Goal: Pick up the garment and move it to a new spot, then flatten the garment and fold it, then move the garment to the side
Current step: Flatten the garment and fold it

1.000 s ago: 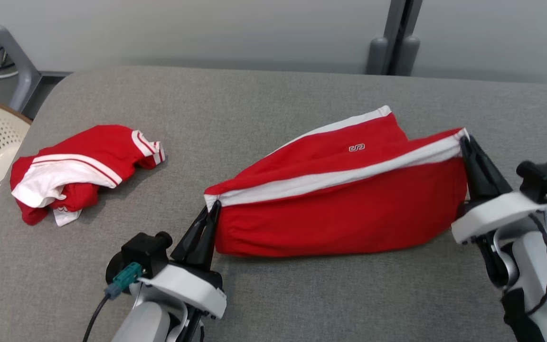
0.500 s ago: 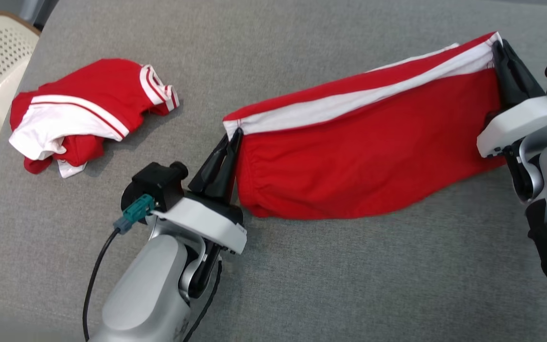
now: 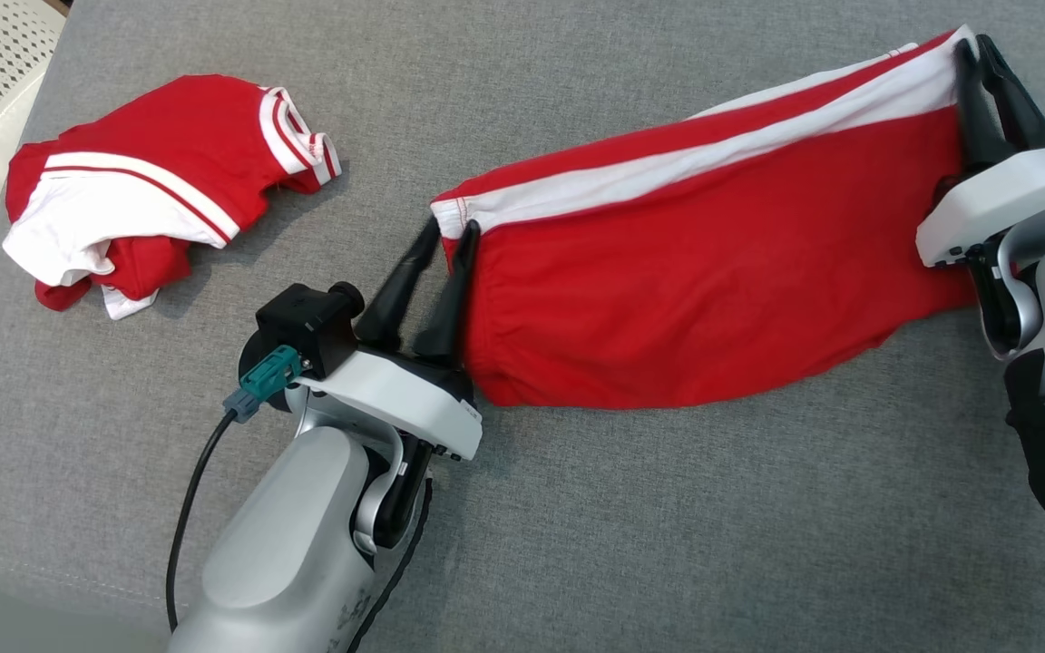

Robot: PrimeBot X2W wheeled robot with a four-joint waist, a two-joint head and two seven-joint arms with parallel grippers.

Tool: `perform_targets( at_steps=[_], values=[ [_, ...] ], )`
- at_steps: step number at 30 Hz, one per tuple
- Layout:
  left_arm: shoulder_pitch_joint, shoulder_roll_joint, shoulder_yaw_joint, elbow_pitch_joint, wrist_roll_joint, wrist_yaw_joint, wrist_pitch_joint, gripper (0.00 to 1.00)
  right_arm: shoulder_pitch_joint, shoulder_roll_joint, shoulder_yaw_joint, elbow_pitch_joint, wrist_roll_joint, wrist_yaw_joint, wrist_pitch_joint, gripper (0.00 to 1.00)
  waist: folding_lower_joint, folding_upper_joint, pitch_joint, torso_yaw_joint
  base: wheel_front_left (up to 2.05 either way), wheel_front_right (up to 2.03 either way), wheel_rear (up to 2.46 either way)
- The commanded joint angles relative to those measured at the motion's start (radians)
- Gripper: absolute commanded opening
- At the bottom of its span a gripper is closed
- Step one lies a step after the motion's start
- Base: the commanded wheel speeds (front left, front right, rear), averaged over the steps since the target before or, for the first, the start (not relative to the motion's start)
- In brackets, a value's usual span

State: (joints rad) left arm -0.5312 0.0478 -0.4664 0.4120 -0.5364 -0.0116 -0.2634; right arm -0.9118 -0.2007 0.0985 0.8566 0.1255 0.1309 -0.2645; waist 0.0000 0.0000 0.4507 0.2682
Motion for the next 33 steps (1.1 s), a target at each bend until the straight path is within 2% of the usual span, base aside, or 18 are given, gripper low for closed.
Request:
perform_targets(
  at_steps=[1,11,19,25,32,33],
  values=[
    [-0.013,0.005,0.003,0.007,-0.001,0.007,-0.002,1.00,0.000,0.001,-0.003,-0.007,-0.001,0.000,0.000,1.00,0.0000,0.0000,-0.001,-0.003,0.00,0.00,0.00],
    [0.043,0.005,0.038,-0.005,0.060,0.051,-0.002,1.00,0.081,0.012,-0.008,-0.039,0.037,0.000,0.000,1.00,0.0000,0.0000,-0.032,-0.031,0.00,0.00,0.00],
    [0.112,0.005,0.074,-0.032,0.102,0.059,-0.002,1.00,0.181,0.007,0.052,-0.010,0.123,0.000,0.000,1.00,0.0000,0.0000,-0.066,-0.044,0.00,0.00,0.00],
    [0.147,0.005,0.108,-0.042,0.125,0.052,-0.002,1.00,0.219,0.012,0.120,0.058,0.216,0.000,0.001,1.00,0.0000,0.0000,-0.084,-0.048,0.00,0.00,0.00],
    [0.159,0.005,0.116,-0.050,0.140,0.051,-0.002,1.00,0.194,0.010,0.172,0.167,0.294,0.000,0.069,1.00,0.0000,0.0000,-0.091,-0.044,0.00,0.00,0.00],
    [0.159,0.005,0.116,-0.049,0.141,0.050,-0.002,1.00,0.190,0.011,0.183,0.176,0.298,0.000,0.076,0.71,0.0000,0.0000,-0.092,-0.043,0.00,0.00,0.00]
  ],
)
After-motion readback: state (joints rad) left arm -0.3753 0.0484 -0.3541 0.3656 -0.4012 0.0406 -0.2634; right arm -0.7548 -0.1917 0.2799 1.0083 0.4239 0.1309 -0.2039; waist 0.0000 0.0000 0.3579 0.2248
